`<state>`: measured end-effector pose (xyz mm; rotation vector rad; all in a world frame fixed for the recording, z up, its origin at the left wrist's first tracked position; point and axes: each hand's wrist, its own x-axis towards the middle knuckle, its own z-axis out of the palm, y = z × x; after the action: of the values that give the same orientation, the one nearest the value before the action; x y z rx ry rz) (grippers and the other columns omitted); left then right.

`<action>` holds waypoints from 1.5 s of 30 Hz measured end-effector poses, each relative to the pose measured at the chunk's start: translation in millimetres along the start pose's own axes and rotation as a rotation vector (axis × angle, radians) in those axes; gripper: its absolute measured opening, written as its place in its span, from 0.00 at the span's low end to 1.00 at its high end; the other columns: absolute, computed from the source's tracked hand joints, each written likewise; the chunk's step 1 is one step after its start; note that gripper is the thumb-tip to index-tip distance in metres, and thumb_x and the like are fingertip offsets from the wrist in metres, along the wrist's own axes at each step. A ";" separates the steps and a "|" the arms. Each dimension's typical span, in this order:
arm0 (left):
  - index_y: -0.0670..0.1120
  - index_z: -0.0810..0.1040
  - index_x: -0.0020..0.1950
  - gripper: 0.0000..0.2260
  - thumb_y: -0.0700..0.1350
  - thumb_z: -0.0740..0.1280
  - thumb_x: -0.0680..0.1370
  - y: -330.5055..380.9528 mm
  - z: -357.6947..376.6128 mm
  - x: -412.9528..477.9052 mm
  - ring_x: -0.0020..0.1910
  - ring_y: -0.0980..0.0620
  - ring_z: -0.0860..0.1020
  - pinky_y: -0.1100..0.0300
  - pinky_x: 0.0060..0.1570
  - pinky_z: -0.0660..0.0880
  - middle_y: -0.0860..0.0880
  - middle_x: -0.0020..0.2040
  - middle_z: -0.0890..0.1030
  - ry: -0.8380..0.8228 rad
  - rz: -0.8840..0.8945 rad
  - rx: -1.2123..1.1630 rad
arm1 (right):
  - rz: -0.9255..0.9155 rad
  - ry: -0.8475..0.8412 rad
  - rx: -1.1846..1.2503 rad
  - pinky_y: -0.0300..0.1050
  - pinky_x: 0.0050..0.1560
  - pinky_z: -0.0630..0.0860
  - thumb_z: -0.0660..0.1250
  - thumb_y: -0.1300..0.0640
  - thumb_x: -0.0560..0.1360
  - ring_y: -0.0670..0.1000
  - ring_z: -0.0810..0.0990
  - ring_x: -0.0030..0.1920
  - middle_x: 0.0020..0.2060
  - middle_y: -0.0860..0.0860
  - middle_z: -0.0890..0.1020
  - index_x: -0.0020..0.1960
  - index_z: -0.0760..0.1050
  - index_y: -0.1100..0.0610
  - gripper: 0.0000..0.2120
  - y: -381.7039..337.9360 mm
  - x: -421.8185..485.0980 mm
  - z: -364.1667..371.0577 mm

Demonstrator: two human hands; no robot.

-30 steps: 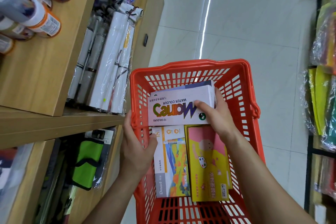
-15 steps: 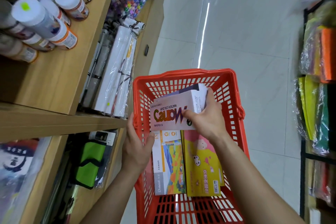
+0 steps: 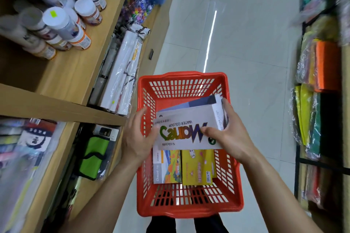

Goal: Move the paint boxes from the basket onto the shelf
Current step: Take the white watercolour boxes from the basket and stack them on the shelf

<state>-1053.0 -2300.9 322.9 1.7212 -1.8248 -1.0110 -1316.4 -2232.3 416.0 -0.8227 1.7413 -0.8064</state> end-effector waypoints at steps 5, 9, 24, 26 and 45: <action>0.72 0.61 0.75 0.43 0.77 0.71 0.62 14.1 6.5 -1.3 0.71 0.55 0.72 0.48 0.65 0.75 0.57 0.74 0.71 -0.492 -0.082 -0.058 | 0.036 -0.208 -0.173 0.61 0.60 0.82 0.80 0.53 0.67 0.60 0.78 0.66 0.67 0.56 0.77 0.82 0.60 0.42 0.49 18.7 18.1 25.2; 0.67 0.61 0.77 0.54 0.75 0.77 0.54 6.7 15.8 16.8 0.74 0.54 0.70 0.46 0.71 0.70 0.59 0.75 0.69 -0.623 -0.159 -0.085 | 0.050 -0.240 -0.210 0.58 0.65 0.80 0.78 0.47 0.64 0.54 0.77 0.67 0.68 0.53 0.74 0.82 0.56 0.40 0.52 27.2 33.0 19.7; 0.61 0.69 0.71 0.47 0.64 0.81 0.54 13.2 51.5 52.5 0.64 0.53 0.79 0.45 0.63 0.77 0.54 0.67 0.77 -0.706 -0.068 -0.189 | -0.041 -0.233 -0.013 0.27 0.45 0.79 0.78 0.53 0.69 0.30 0.82 0.54 0.54 0.28 0.82 0.65 0.68 0.20 0.37 53.8 56.8 -0.1; 0.60 0.69 0.71 0.47 0.65 0.81 0.54 12.8 52.9 51.7 0.62 0.53 0.80 0.46 0.61 0.79 0.53 0.67 0.78 -0.668 -0.091 -0.208 | -0.027 -0.152 0.044 0.25 0.47 0.77 0.76 0.44 0.69 0.28 0.80 0.55 0.61 0.35 0.80 0.77 0.66 0.33 0.39 58.7 56.8 -0.3; 0.62 0.76 0.64 0.22 0.56 0.72 0.70 1.3 65.3 28.0 0.52 0.43 0.86 0.48 0.47 0.82 0.45 0.58 0.85 -0.434 -0.297 -0.610 | 0.049 0.163 0.442 0.67 0.67 0.78 0.76 0.43 0.75 0.58 0.83 0.67 0.66 0.52 0.83 0.78 0.68 0.47 0.35 112.9 40.8 123.6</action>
<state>-1105.9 -2314.4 277.4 1.4749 -1.2733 -1.9474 -1226.9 -2221.7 269.1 -0.4245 1.6262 -1.1967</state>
